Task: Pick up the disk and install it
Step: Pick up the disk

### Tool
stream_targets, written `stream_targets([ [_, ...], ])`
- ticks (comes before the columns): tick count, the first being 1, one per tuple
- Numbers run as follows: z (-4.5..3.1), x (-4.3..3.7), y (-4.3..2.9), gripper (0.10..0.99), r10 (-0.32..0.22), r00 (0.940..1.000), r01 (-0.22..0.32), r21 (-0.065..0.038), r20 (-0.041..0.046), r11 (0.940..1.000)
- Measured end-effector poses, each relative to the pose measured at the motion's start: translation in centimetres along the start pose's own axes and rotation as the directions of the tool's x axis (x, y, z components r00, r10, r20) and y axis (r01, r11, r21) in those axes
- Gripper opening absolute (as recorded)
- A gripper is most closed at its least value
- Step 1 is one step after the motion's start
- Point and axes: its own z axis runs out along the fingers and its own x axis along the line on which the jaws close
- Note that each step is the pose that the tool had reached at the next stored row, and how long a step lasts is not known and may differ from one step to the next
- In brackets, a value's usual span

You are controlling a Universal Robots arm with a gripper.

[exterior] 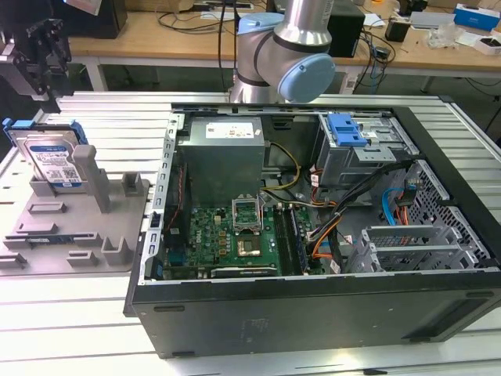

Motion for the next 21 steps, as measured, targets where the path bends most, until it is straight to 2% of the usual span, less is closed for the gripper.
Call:
stream_targets([
  [2, 0.01, -0.07, 0.17, 0.557, 0.0, 1.0, 0.0, 0.0, -0.0015, 1.0],
  [4, 0.03, -0.1, 0.75, 0.557, 0.0, 1.0, 0.0, 0.0, -0.0024, 1.0],
  [5, 0.07, -0.09, 1.44, 0.557, -0.001, 1.0, 0.001, 0.0, -0.0028, 1.0],
  [6, 0.09, -0.08, 1.79, 0.557, -0.002, 1.0, 0.002, 0.0, -0.0035, 1.0],
  [15, 0.58, 0.1, 4.49, 0.557, -0.013, 0.9999, 0.013, 0.0, -0.0086, 0.9999],
  [17, 0.76, 0.13, 4.87, 0.557, -0.017, 0.9998, 0.017, 0.0, -0.0097, 0.9998],
  [21, 1.02, 0.19, 5.01, 0.557, -0.04, 0.9991, 0.039, -0.004, -0.0118, 0.9992],
])
